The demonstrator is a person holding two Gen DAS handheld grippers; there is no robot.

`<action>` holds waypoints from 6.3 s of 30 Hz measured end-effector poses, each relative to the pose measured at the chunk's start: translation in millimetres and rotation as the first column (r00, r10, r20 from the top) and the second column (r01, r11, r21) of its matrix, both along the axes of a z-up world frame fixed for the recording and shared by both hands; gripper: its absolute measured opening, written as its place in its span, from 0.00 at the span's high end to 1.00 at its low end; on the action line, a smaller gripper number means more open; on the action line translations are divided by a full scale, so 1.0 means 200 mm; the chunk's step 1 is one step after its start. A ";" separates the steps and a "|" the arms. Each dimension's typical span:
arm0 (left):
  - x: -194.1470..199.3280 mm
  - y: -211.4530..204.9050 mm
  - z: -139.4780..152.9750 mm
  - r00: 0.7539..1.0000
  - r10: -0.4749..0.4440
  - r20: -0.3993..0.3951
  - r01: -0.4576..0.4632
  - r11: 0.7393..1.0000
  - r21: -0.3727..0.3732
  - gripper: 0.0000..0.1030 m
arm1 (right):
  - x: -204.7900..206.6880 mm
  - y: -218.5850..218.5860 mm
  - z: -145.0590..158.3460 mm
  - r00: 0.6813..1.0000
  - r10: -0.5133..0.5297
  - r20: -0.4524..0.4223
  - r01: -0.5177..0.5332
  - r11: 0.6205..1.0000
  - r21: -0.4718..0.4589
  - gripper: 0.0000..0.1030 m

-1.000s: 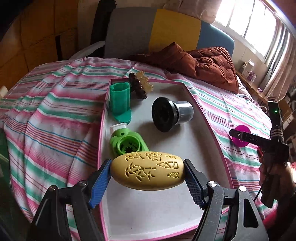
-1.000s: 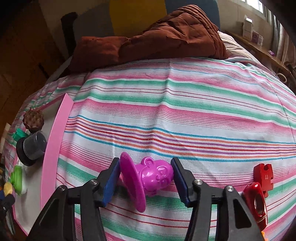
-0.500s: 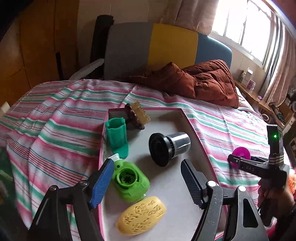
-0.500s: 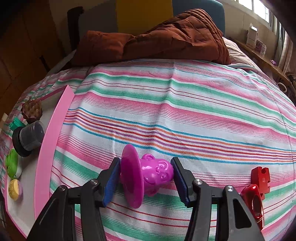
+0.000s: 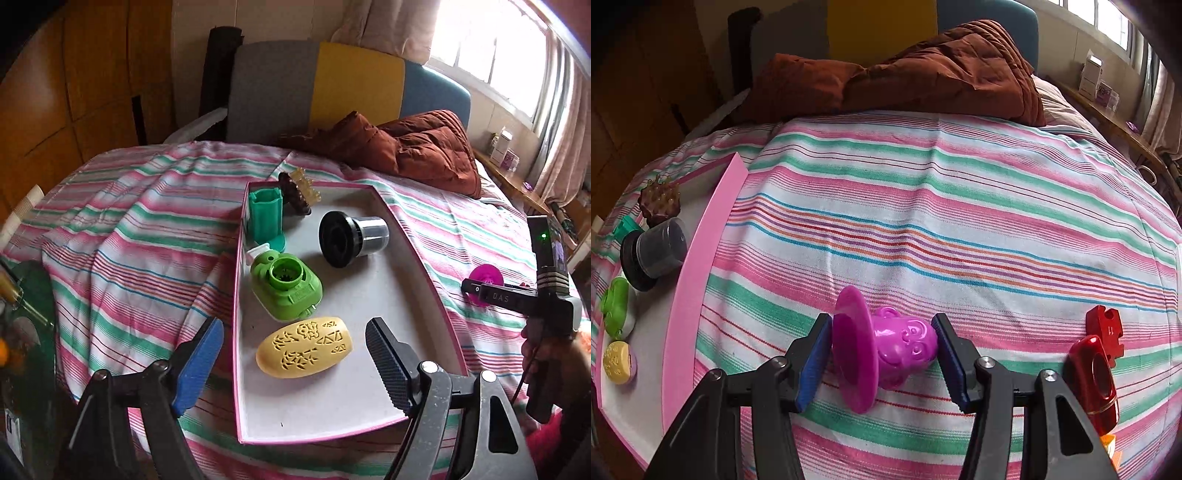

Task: Organize rigid objects
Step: 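Carry the magenta toy into the white tray and open the right gripper, then move both grippers toward the red and orange blocks on the bedspread, then close the left gripper on the yellow block, then lower the right gripper onto the orange cube block and close it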

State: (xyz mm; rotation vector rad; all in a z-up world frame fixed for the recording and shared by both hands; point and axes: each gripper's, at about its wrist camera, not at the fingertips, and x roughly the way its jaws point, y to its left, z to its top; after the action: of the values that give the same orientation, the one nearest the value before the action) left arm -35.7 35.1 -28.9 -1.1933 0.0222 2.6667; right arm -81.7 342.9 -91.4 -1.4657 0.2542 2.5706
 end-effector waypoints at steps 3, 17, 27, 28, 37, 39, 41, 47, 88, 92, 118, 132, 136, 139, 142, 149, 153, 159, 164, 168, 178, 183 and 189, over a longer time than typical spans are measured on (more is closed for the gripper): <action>0.03 0.00 0.03 1.000 -0.008 -0.027 0.008 1.000 -0.003 0.19 | 0.05 -0.02 0.00 1.000 -0.020 -0.002 0.020 0.999 -0.027 0.46; 0.08 -0.06 0.03 0.999 0.005 -0.032 -0.004 1.000 0.011 0.19 | 0.19 -0.18 0.17 0.997 0.004 -0.080 -0.010 0.997 -0.071 0.46; 0.06 -0.20 0.00 0.997 0.068 -0.026 -0.067 0.997 0.035 0.19 | 0.07 -0.68 0.37 0.935 0.334 -0.121 -0.342 0.938 -0.053 0.46; 0.06 -0.21 0.00 0.997 0.077 -0.026 -0.076 0.996 0.036 0.19 | 0.04 -0.72 0.36 0.928 0.355 -0.108 -0.362 0.931 -0.050 0.46; 0.04 -0.29 -0.04 0.994 0.108 -0.014 -0.107 0.993 0.051 0.19 | -0.34 -0.89 0.12 0.941 0.330 0.078 -0.333 0.942 0.035 0.44; 0.04 -0.29 -0.05 0.994 0.105 -0.013 -0.104 0.994 0.041 0.19 | -0.38 -0.87 0.10 0.952 0.293 0.086 -0.297 0.954 0.035 0.40; 0.03 -0.28 -0.05 0.995 0.098 -0.010 -0.098 0.995 0.036 0.19 | -0.39 -0.85 0.10 0.956 0.284 0.075 -0.287 0.958 0.028 0.40; 0.03 -0.25 -0.06 0.996 0.090 -0.003 -0.090 0.995 0.034 0.19 | -0.27 -0.83 0.23 0.955 0.295 -0.041 -0.295 0.956 0.003 0.33; 0.13 0.14 0.08 0.991 -0.123 -0.061 0.121 0.992 -0.037 0.16 | 0.69 0.27 0.51 0.959 -0.203 -0.197 0.200 0.979 -0.035 0.33; 0.13 0.25 0.09 0.982 -0.180 -0.055 0.177 0.983 -0.041 0.16 | 0.85 0.47 0.52 0.930 -0.316 -0.189 0.312 0.949 -0.054 0.33; 0.24 1.24 -0.09 0.757 -0.652 0.052 0.654 0.756 -0.044 0.23 | 1.07 0.77 0.41 0.827 -0.524 -0.203 0.407 0.808 -0.425 0.33; 0.21 1.68 -0.24 0.578 -0.804 0.141 0.815 0.577 -0.051 0.25 | 1.07 0.79 0.39 0.830 -0.525 -0.189 0.397 0.794 -0.461 0.33; 0.19 1.78 -0.29 0.555 -0.809 0.195 0.829 0.558 -0.049 0.39 | 1.08 0.79 0.39 0.826 -0.530 -0.194 0.396 0.790 -0.468 0.33; 0.19 1.82 -0.32 0.550 -0.811 0.198 0.831 0.555 -0.034 0.40 | 1.08 0.79 0.39 0.825 -0.531 -0.190 0.399 0.788 -0.469 0.33; 0.19 1.83 -0.32 0.570 -0.803 0.174 0.820 0.570 -0.051 0.63 | 1.07 0.79 0.39 0.826 -0.533 -0.185 0.403 0.787 -0.466 0.33; 0.26 1.61 -0.32 0.609 -0.782 0.131 0.792 0.609 -0.045 0.73 | 1.06 0.79 0.39 0.829 -0.532 -0.171 0.408 0.785 -0.466 0.33; 0.29 1.38 -0.32 0.652 -0.750 0.114 0.755 0.655 -0.012 0.73 | 1.06 0.79 0.38 0.831 -0.533 -0.161 0.414 0.785 -0.461 0.33; 0.31 1.17 -0.31 0.699 -0.707 0.103 0.709 0.705 0.031 0.72 | 1.05 0.79 0.38 0.833 -0.534 -0.144 0.425 0.785 -0.451 0.33; 0.29 1.12 -0.28 0.719 -0.684 0.124 0.679 0.729 0.089 0.42 | 1.04 0.79 0.38 0.834 -0.535 -0.134 0.433 0.786 -0.442 0.33; 0.28 1.10 -0.22 0.724 -0.683 0.093 0.680 0.730 0.064 0.42 | 1.04 0.79 0.38 0.834 -0.536 -0.133 0.434 0.786 -0.441 0.33; 0.23 1.34 -0.33 0.710 -0.687 0.154 0.700 0.713 -0.046 0.62 | 1.04 0.79 0.38 0.836 -0.535 -0.121 0.440 0.786 -0.435 0.33; 0.26 1.27 -0.34 0.727 -0.681 0.082 0.686 0.725 -0.059 0.70 | 0.99 0.79 0.35 0.849 -0.527 -0.039 0.471 0.789 -0.394 0.33; 0.27 1.22 -0.34 0.746 -0.663 0.066 0.666 0.745 -0.032 0.70 | 0.86 0.78 0.23 0.880 -0.446 0.165 0.473 0.782 -0.406 0.33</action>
State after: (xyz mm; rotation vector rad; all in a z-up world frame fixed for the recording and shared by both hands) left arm 17.5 278.8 -97.2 -1.0108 0.4342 2.0043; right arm 89.7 499.3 -44.9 -1.3766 1.0996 2.1402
